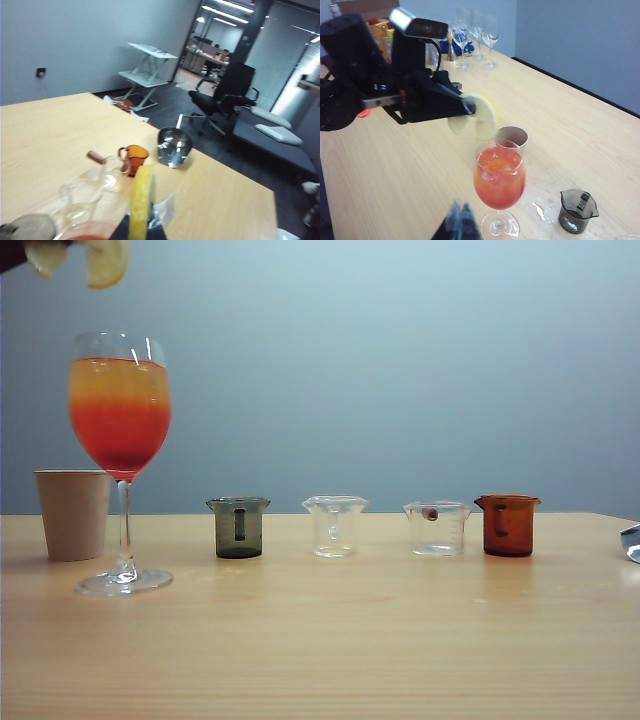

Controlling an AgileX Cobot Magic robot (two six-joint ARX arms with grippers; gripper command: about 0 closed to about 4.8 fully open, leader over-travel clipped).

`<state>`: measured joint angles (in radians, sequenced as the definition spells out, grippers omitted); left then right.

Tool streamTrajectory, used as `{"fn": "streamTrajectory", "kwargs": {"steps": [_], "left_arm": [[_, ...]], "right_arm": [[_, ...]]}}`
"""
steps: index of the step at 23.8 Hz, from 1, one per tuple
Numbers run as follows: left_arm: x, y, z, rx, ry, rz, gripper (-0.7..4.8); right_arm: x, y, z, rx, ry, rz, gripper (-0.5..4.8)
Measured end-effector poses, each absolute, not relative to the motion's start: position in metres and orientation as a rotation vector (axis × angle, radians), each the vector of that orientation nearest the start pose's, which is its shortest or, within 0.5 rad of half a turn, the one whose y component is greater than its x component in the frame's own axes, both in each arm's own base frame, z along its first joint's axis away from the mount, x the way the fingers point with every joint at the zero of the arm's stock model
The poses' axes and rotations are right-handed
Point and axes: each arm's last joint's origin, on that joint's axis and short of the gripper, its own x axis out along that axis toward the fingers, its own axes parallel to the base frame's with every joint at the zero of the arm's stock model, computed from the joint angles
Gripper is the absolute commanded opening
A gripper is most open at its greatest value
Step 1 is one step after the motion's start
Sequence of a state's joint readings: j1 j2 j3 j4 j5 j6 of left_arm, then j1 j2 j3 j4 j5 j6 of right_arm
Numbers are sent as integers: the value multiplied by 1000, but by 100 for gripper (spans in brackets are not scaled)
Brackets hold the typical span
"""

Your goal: Pick up the lemon slice from the paper cup on the left and carefully insert it into the rim of the goblet.

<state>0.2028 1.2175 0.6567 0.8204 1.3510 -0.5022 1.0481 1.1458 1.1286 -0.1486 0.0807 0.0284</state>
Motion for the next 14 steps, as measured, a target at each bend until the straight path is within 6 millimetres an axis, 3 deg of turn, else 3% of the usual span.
{"fn": "streamTrajectory", "kwargs": {"steps": [4, 14], "left_arm": [[241, 21, 270, -262, 156, -1132, -5], [242, 20, 261, -191, 143, -1117, -5]], "right_arm": [[128, 217, 384, -70, 157, 952, -9], [129, 218, 383, -72, 160, 949, -9]]}}
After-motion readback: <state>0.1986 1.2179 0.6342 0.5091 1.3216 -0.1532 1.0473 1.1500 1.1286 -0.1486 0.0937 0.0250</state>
